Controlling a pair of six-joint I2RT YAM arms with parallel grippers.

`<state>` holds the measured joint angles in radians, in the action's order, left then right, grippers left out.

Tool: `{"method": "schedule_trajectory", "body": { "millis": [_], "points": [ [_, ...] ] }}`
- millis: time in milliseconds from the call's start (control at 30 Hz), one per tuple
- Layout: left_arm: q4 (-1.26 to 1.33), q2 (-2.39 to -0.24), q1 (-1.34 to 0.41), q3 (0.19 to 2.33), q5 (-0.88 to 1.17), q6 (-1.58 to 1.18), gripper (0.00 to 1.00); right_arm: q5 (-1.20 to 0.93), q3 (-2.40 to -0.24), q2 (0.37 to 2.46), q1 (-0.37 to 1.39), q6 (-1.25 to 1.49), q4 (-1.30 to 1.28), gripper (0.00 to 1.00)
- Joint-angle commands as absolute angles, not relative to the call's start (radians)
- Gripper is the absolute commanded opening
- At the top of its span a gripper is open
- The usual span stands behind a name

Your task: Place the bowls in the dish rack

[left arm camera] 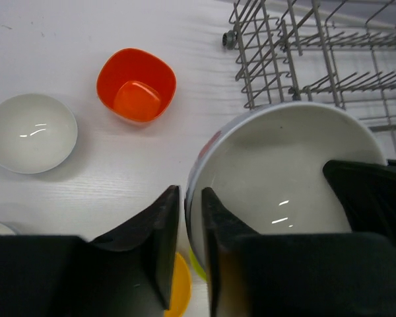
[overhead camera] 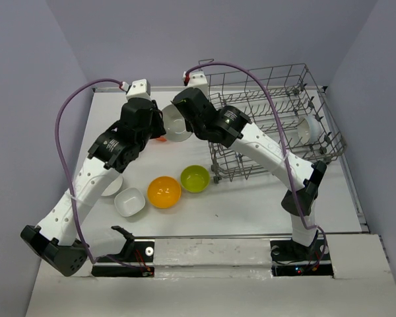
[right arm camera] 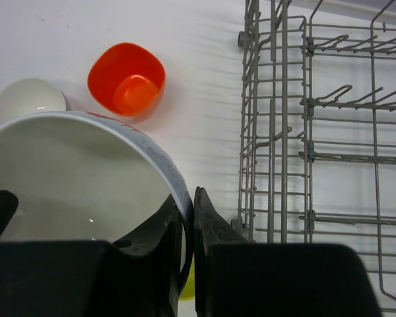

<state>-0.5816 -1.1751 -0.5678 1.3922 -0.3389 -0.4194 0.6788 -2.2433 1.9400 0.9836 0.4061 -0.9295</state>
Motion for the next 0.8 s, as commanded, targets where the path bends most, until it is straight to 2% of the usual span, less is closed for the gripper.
{"method": "schedule_trajectory", "body": {
  "millis": [0,33,67,167,300,467,567,700,767],
  "points": [
    [-0.491,-1.123,-0.569,1.448,-0.339,-0.414,0.41,0.755,-2.283,1.921,0.988,0.403,-0.899,0.01],
    [-0.488,-1.124,-0.569,1.45,-0.336,-0.411,0.52,0.764,-2.284,1.913,0.988,0.402,-0.896,0.01],
    [-0.485,-1.126,-0.569,1.451,-0.336,-0.407,0.57,0.773,-2.287,1.908,0.988,0.394,-0.896,0.01],
    [-0.477,-1.126,-0.569,1.462,-0.325,-0.384,0.71,0.81,-2.292,1.887,0.988,0.379,-0.893,0.01],
    [-0.476,-1.106,-0.569,1.48,-0.324,-0.359,0.85,0.908,-2.289,1.849,0.988,0.35,-0.891,0.01],
    [-0.445,-1.017,-0.569,1.46,-0.337,-0.316,0.89,1.123,-2.257,1.755,0.963,0.285,-0.853,0.01],
    [-0.439,-0.977,-0.569,1.44,-0.31,-0.311,0.9,1.228,-2.182,1.675,0.888,0.181,-0.763,0.01],
    [-0.41,-0.933,-0.569,1.364,-0.243,-0.307,0.91,1.284,-2.088,1.594,0.703,0.12,-0.692,0.01],
    [-0.393,-0.916,-0.568,1.313,-0.241,-0.298,0.91,1.319,-1.951,1.536,0.614,-0.031,-0.518,0.01]
  ]
}}
